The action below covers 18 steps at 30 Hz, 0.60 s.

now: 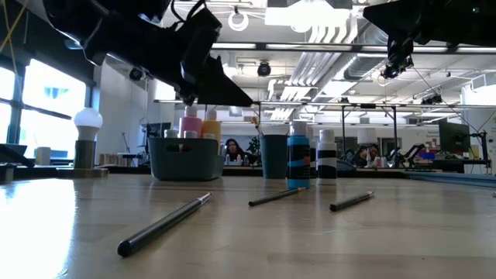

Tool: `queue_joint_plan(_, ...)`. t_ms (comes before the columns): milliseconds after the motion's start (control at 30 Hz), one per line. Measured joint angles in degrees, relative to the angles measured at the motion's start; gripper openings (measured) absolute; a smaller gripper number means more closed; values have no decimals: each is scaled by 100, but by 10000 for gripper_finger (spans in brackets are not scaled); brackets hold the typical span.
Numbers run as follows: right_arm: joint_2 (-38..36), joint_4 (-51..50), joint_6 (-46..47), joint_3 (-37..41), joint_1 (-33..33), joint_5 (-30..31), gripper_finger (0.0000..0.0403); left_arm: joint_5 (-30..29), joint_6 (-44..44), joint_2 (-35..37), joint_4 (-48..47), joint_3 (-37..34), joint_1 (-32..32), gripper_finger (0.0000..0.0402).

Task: Pick & Place Paint Supplies
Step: Put the small blue paint bottle into the green bin

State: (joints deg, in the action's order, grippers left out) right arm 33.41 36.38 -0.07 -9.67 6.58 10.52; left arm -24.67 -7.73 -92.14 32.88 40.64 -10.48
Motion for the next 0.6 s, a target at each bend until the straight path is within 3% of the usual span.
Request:
queue_joint_plan(167, 0, 2, 0, 0, -1, 0, 2, -4, -76, -15, 17, 0, -2, 7)
queue_joint_plan(267, 0, 2, 0, 0, 1, 0, 2, 4, -178, -15, 37, 0, -2, 30)
queue_joint_plan(600, 0, 3, -15, 0, -1, 0, 2, -144, -327, -15, 107, -2, 3, 194)
